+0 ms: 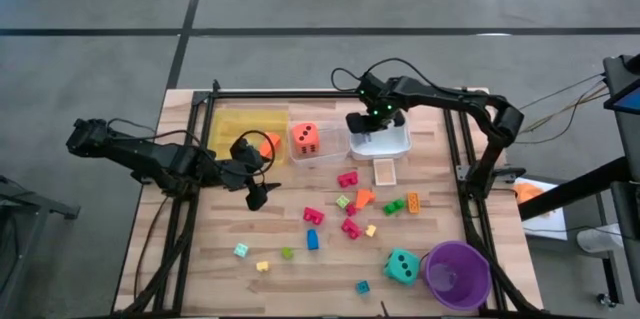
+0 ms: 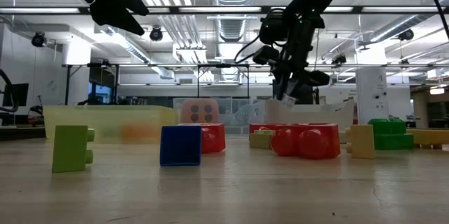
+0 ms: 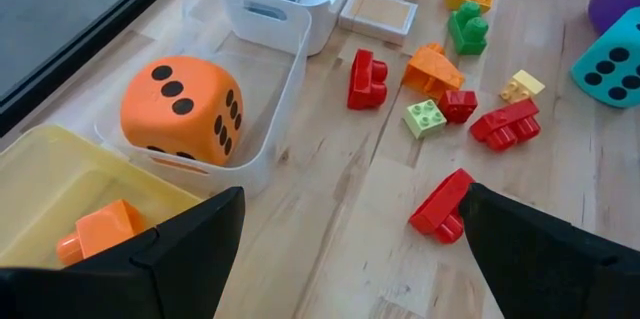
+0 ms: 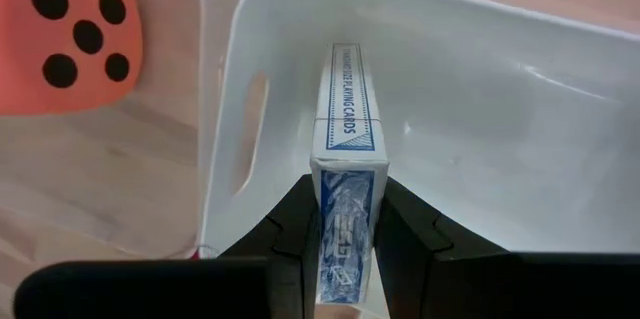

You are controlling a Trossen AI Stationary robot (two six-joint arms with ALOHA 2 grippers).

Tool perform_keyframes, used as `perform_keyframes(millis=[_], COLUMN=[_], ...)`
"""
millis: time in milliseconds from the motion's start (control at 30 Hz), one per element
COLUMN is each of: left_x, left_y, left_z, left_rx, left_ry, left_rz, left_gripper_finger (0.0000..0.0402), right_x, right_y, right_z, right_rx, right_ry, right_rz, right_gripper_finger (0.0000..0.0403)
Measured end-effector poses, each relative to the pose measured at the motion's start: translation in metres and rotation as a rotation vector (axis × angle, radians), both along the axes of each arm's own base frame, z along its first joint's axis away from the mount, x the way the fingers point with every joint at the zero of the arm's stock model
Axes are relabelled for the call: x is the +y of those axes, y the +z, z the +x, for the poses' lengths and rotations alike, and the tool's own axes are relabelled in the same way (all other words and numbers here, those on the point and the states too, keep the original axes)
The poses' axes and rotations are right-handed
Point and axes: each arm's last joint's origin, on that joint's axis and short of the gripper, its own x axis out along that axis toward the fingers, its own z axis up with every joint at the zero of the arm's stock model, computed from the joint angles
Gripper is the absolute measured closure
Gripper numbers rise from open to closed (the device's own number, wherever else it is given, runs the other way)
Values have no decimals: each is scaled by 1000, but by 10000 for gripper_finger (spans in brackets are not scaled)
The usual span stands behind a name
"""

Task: Pick & Place Toys
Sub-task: Put the blue deck of cards into the white bin

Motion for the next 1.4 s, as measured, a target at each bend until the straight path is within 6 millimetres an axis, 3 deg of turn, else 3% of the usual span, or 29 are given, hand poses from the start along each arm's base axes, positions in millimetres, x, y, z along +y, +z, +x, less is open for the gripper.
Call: perform_keyframes(millis=[533, 700, 900, 1100, 1400], left_x=[0, 0, 0, 0, 0], left_y=[0, 0, 0, 0, 0], left_z=[0, 0, 0, 0, 0], left_rx=[0, 0, 0, 0, 0], left_ry=[-1, 0, 0, 0, 0], left_rz=[0, 0, 0, 0, 0], left_gripper_finger=[34, 34, 34, 34, 34], right_x=[-1, 0, 7, 14, 27], right_y=[2, 15, 31, 37, 22], right_z=[-3, -8, -16, -14, 0], right_rx=[0, 39, 219, 317, 453], right_ry=[8, -27, -45, 14, 250], right_rz=[-10, -54, -106, -184, -300], right_gripper_finger=[341, 341, 341, 341, 341])
